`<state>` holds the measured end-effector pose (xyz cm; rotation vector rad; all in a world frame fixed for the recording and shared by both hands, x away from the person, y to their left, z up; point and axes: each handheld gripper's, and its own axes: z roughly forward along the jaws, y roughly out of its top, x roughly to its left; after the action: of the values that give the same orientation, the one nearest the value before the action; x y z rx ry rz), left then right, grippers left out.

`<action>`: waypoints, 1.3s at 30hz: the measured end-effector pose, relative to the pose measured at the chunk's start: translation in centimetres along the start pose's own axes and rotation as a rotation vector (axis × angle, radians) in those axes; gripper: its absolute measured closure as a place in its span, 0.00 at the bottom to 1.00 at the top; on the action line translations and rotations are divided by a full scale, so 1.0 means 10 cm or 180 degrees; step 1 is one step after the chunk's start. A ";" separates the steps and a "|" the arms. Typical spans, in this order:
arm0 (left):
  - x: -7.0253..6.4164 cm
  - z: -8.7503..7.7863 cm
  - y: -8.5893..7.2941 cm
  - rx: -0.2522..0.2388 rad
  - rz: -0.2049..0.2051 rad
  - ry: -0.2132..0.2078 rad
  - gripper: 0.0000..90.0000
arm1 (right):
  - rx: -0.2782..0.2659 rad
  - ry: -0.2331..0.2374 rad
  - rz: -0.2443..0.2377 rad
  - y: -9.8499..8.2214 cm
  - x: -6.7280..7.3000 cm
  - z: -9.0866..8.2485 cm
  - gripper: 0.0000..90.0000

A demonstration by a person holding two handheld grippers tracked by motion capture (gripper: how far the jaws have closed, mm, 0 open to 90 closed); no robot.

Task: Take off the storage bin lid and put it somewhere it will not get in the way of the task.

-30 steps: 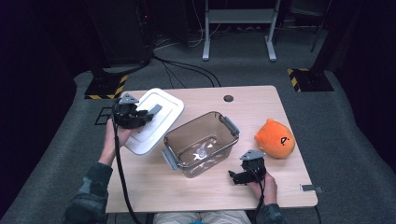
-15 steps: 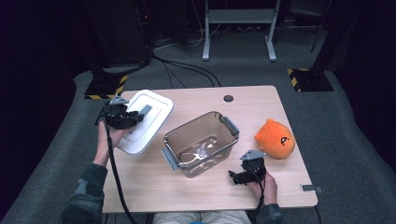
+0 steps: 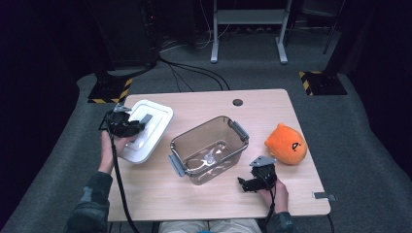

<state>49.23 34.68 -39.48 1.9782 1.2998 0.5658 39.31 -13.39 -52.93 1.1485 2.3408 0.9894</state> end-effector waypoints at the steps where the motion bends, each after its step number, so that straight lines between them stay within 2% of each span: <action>1: 0.01 0.01 -0.01 0.0012 -0.0023 0.0006 0.74 | 0.0000 -0.0001 0.0000 0.00 0.00 0.00 0.04; 10: 0.09 0.17 -0.15 0.0054 -0.0225 0.0094 0.74 | 0.0002 0.0000 0.0003 0.00 0.00 0.00 0.04; 12: 0.11 0.19 -0.17 0.0119 -0.0227 0.0093 0.74 | 0.0002 0.0000 0.0003 0.00 0.00 0.00 0.04; 13: 0.11 0.21 -0.19 0.0101 -0.0299 0.0110 0.74 | 0.0003 0.0000 0.0005 0.00 0.00 0.00 0.04; 16: 0.12 0.26 -0.24 0.0121 -0.0363 0.0118 0.74 | 0.0001 -0.0001 0.0004 0.00 0.00 0.00 0.04; 21: 0.12 0.34 -0.31 0.0158 -0.0405 0.0168 0.74 | 0.0003 0.0000 0.0005 0.00 0.00 0.00 0.04; 28: 0.13 0.46 -0.44 0.0232 -0.0531 0.0191 0.74 | 0.0003 -0.0001 0.0002 0.00 0.00 0.00 0.04; 35: 0.15 0.56 -0.57 0.0275 -0.0612 0.0299 0.74 | 0.0004 0.0000 0.0005 0.00 0.00 0.00 0.04; 39: 0.19 0.62 -0.64 0.0318 -0.0726 0.0311 0.74 | 0.0002 -0.0001 0.0004 0.00 0.00 0.00 0.04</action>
<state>50.26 36.17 -48.42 1.8669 1.6170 0.5000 39.29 -13.38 -52.92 1.1505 2.3407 0.9889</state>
